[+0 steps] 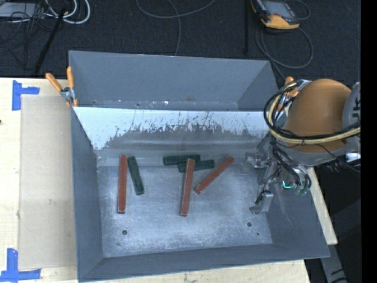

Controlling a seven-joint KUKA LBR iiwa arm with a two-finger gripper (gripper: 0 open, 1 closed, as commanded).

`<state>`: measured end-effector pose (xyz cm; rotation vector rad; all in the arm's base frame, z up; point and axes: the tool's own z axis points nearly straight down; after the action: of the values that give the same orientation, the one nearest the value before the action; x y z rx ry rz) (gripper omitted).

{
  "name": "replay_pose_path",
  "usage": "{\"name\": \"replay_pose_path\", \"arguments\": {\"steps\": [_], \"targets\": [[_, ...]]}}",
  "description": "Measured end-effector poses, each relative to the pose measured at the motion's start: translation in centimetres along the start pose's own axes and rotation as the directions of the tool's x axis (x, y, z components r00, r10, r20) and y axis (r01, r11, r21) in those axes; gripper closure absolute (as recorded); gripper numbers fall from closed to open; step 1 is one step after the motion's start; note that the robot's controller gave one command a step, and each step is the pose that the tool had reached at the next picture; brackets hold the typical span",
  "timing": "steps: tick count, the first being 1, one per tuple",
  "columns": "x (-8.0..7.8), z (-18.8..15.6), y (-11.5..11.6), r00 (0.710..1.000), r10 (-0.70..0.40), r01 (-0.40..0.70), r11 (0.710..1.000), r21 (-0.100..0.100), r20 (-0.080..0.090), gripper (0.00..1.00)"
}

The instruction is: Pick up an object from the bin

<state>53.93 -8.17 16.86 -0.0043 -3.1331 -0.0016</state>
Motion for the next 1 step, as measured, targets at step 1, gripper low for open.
{"name": "replay_pose_path", "arguments": {"steps": [1], "targets": [[-7.09, 9.78, 5.91, 0.989, -0.147, 0.147, 0.989, 0.000, 0.009, 0.00]]}}
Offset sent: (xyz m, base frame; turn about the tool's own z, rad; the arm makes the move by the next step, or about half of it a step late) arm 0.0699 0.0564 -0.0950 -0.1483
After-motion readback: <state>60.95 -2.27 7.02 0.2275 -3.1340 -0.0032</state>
